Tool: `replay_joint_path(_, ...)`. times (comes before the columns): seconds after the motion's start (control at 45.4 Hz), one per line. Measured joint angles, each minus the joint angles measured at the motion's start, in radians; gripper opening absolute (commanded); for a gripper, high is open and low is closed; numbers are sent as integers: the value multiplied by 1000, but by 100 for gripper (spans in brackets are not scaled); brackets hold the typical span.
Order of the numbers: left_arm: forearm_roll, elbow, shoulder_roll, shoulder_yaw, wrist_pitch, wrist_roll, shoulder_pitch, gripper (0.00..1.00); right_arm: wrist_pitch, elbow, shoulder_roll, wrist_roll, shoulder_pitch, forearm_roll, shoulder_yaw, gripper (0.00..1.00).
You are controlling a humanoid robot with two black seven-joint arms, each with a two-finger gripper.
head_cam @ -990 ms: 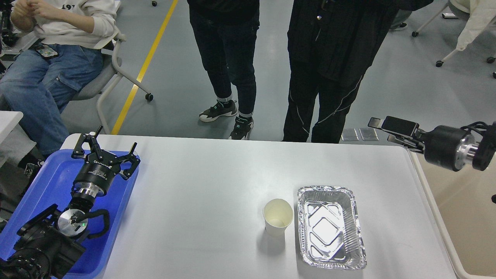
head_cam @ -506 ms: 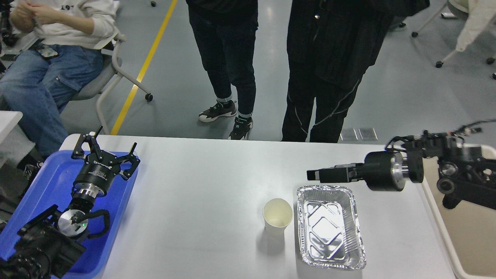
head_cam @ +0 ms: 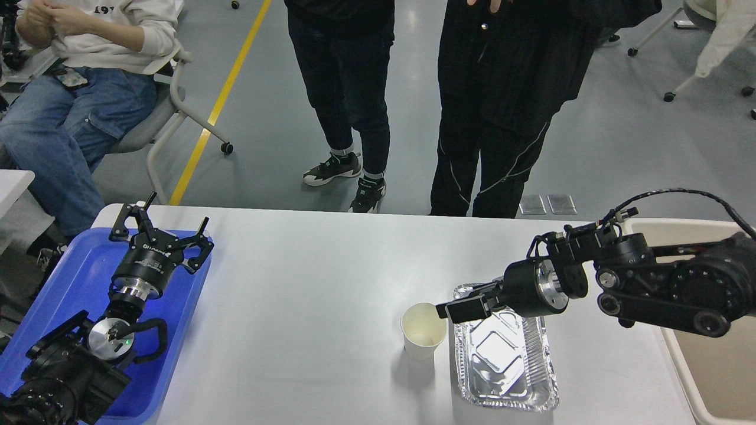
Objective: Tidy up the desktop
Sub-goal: 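Lower the open right gripper around the white paper cup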
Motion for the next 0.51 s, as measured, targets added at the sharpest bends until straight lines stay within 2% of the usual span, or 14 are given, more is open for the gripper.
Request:
replay_joint_path(0.264,0,0,0,0,0,0,0,100,-25,-71,69,-35,-33,-13,-16,100)
replay_joint_path(0.506,0,0,-1,0,0,0,0,100,-39,-128,115,-47,-83,-16,-11,100)
